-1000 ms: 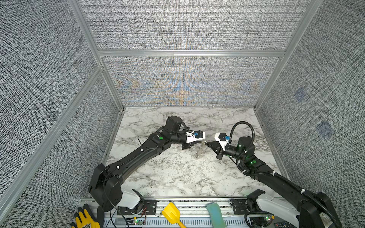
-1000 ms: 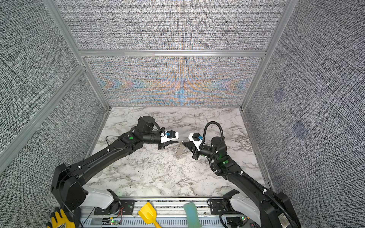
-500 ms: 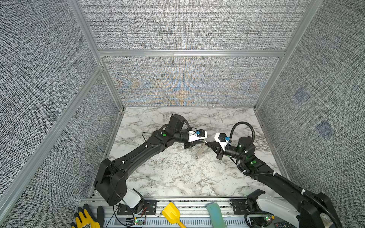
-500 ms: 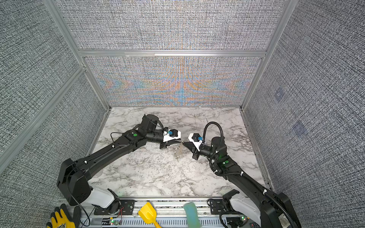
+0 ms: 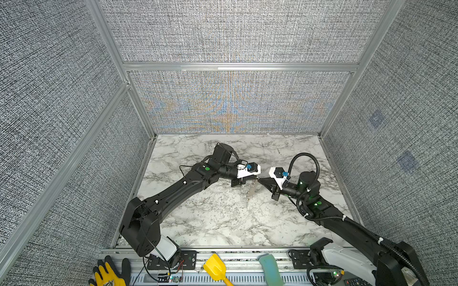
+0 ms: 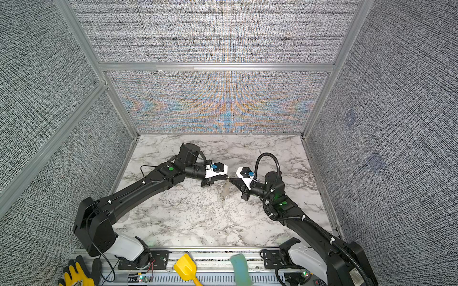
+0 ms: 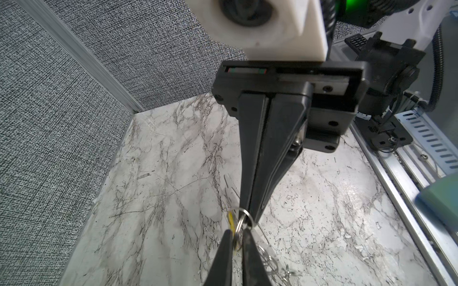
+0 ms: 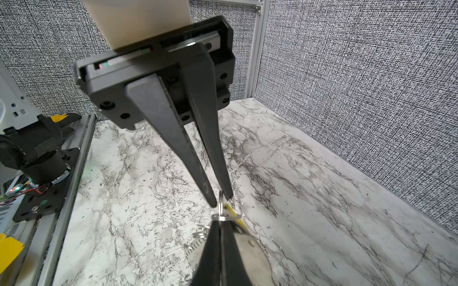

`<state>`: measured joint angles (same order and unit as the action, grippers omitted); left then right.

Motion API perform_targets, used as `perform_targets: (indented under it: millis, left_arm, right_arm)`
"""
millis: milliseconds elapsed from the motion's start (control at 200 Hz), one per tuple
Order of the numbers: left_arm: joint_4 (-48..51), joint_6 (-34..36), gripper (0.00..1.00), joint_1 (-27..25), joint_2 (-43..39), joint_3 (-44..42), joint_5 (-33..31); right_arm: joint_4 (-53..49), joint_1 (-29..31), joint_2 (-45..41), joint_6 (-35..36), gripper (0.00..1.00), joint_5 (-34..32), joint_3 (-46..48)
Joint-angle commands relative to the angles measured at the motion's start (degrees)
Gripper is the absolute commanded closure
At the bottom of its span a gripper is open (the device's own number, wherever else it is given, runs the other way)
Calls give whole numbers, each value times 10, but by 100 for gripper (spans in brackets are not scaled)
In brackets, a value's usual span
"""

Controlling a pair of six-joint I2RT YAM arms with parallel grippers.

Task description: Remove the keys from the keyring

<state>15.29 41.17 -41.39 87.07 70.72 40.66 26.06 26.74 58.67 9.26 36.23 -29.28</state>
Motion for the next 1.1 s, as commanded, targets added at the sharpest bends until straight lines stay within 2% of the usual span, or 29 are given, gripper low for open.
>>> perform_targets:
  millis: [0,175,235,360,540,765,891,996,1096]
  left_arm:
    - [18,6,88,-1,3,5,13]
    - [26,11,94,-2,6,10,16]
    - [29,13,100,-3,7,12,19]
    - [35,20,100,-3,8,16,18]
    - [59,47,100,-4,8,23,-2]
    - [115,94,100,-5,12,38,-41]
    - [140,119,100,-14,19,44,-57]
    - [150,129,100,-22,26,48,-73]
    - [164,130,100,-24,37,62,-95]
  right_arm:
    - [16,2,-3,2,100,-3,-6]
    - [16,2,-3,3,100,-6,-5]
    - [17,2,-2,2,100,-7,-6]
    - [2,2,-5,4,100,-17,-7]
    - [-70,2,-46,45,81,-57,-9]
    - [-186,-8,-102,108,75,-115,-23]
    - [-229,-11,-69,122,74,-162,-49]
    - [-250,-12,-29,135,73,-149,-80]
    - [-245,-12,2,117,71,-147,-94]
